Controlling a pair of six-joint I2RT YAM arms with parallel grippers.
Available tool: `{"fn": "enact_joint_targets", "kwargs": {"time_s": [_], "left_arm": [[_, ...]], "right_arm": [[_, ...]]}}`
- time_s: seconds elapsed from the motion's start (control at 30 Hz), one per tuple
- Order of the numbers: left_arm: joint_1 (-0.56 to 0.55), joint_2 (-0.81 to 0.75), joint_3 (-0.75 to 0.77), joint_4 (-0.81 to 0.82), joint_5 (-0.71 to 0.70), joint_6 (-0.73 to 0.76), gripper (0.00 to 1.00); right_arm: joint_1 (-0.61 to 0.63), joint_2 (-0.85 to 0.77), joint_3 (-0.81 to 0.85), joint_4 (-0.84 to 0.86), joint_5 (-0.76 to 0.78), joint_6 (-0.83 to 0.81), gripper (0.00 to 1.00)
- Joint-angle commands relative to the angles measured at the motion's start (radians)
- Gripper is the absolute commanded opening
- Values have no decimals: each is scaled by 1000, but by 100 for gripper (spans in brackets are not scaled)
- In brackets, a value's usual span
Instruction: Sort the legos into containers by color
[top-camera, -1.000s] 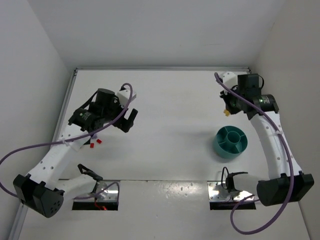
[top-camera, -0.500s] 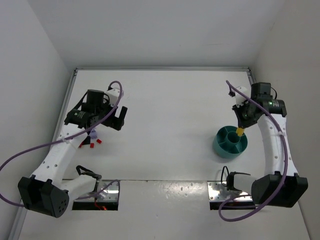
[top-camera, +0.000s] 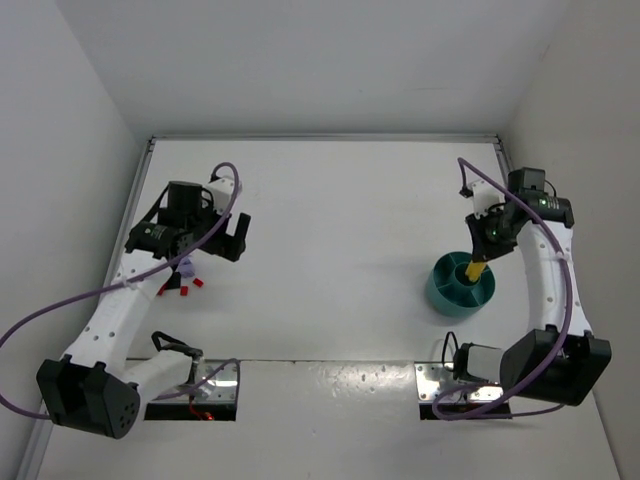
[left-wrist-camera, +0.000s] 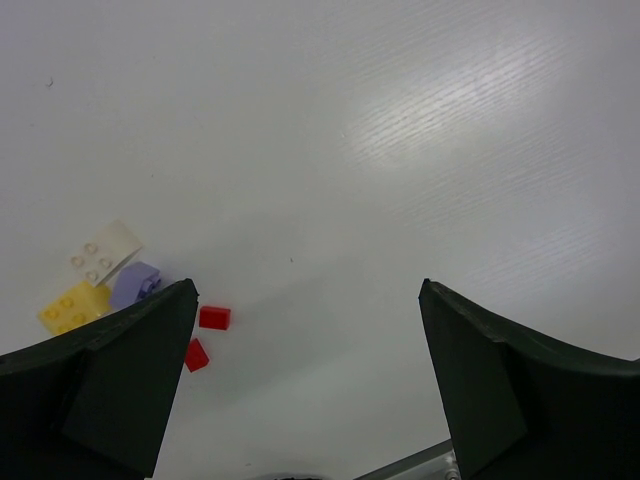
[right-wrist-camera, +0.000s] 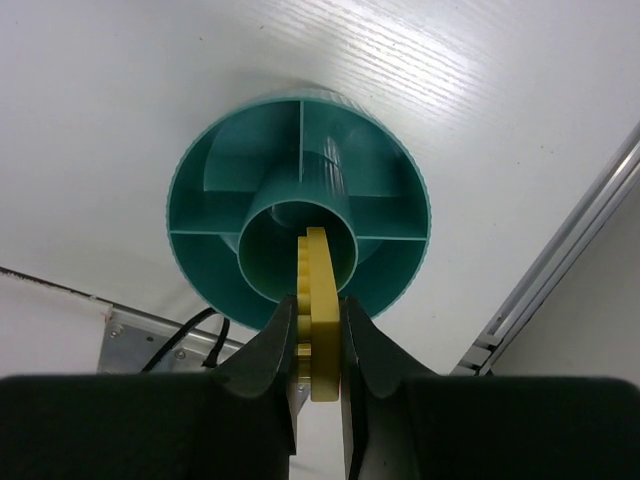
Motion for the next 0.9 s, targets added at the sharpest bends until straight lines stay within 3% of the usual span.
{"fn": "enact_joint_targets", "kwargs": {"time_s": [0.0, 0.1, 0.13, 0.27, 0.43, 0.57, 0.63, 0.77, 0.87], "left_arm": [[22, -31, -13, 34, 27, -6, 100], [63, 6, -13, 23, 36, -6, 100], [77, 27, -13, 23, 36, -6, 100], [169, 48, -24, 23, 45, 16, 100], [324, 121, -14, 23, 35, 97, 96], [473, 319, 42, 23, 30, 118, 74], [554, 421, 76, 14, 64, 143, 68], [616, 520, 134, 37, 99, 183, 66], [616, 561, 185, 37, 110, 282, 72]], "right_arm": [[-14, -2, -28, 64, -26, -15, 14], [-14, 7, -53, 95, -38, -15, 37], [-23, 7, -53, 108, -38, -15, 49], [-24, 7, -53, 119, -70, -6, 68], [-24, 7, 16, 89, -145, 5, 71], [-24, 16, 39, 76, -214, 26, 71], [-24, 29, 39, 76, -246, 35, 71], [-24, 50, 10, 85, -279, 48, 72], [-11, 50, 10, 95, -288, 57, 72]]}}
